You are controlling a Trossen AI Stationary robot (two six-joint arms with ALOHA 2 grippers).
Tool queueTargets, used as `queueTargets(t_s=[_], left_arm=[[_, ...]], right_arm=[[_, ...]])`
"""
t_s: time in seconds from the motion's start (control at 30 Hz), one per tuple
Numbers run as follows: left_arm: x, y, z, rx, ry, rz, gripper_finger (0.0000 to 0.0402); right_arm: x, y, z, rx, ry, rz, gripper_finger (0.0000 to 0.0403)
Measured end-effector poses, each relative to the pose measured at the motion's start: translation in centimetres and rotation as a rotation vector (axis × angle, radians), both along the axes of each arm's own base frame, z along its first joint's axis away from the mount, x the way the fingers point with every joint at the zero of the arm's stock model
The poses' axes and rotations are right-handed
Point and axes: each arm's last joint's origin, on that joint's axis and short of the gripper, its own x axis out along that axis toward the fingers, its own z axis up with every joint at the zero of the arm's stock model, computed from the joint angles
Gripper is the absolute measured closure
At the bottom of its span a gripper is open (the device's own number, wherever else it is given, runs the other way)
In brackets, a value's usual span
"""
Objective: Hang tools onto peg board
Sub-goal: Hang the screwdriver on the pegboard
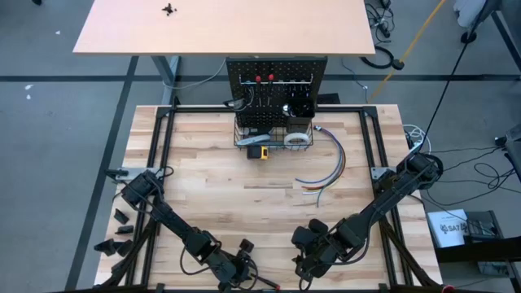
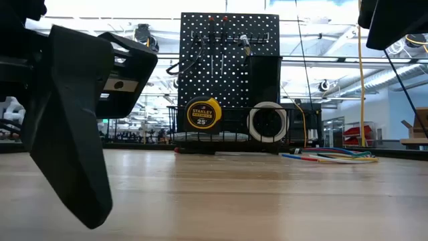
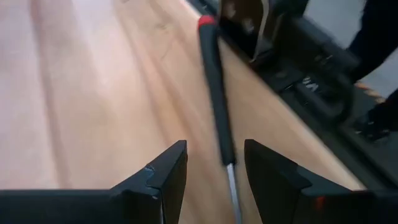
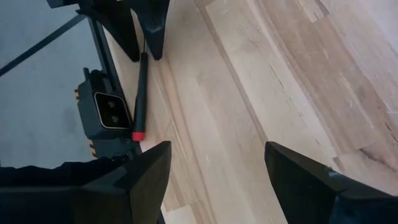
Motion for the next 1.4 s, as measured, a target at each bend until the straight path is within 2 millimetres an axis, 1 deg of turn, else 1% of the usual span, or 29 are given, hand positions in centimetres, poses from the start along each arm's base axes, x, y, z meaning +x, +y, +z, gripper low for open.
queueTargets(t_s=[0.13,0.23,0.37,0.53,0.57,0.73,0.83,1.0,1.13,1.27,1.4], left_arm=[[0.1,0.3,-0.1,-0.004,0.027,0.043,0.0247],[0.1,0.5,-0.1,-0.008,0.034,0.050,0.0268],[0.2,0.6,-0.2,-0.015,0.046,0.039,0.0310],[0.2,0.6,-0.2,-0.019,0.056,0.030,0.0379],[0.2,0.6,-0.2,-0.019,0.055,0.031,0.0387],[0.2,0.7,-0.2,-0.014,0.052,0.039,0.0390],[0.1,1.1,0.2,0.020,0.053,0.070,0.0396],[0.4,3.0,1.7,0.115,0.040,0.188,0.0401],[0.9,4.3,3.9,0.107,0.007,0.236,0.0401],[0.9,5.2,6.0,0.129,-0.025,0.227,0.0401],[0.4,5.9,8.9,0.127,-0.080,0.232,0.0401]], right_arm=[[-0.2,-0.2,-0.1,-0.017,0.020,0.000,0.0149],[-0.2,-0.2,-0.2,-0.024,0.028,0.000,0.0149],[-0.3,-0.2,-0.1,-0.025,0.029,0.000,0.0149],[-0.4,-0.2,-0.2,-0.013,0.050,0.012,0.0149],[-0.4,-0.2,-0.2,-0.008,0.060,0.016,0.0149],[-0.6,-0.3,-0.3,0.009,0.090,-0.017,0.0149],[-0.5,-0.3,-0.3,0.016,0.088,-0.025,0.0149],[-0.5,-0.3,-0.3,0.048,0.094,-0.078,0.0149],[-0.6,-0.6,0.3,0.049,0.051,-0.166,0.0149],[-1.7,-1.8,2.7,-0.016,-0.080,-0.298,0.0149],[-3.5,-3.0,6.3,-0.073,-0.283,-0.400,0.0149]])
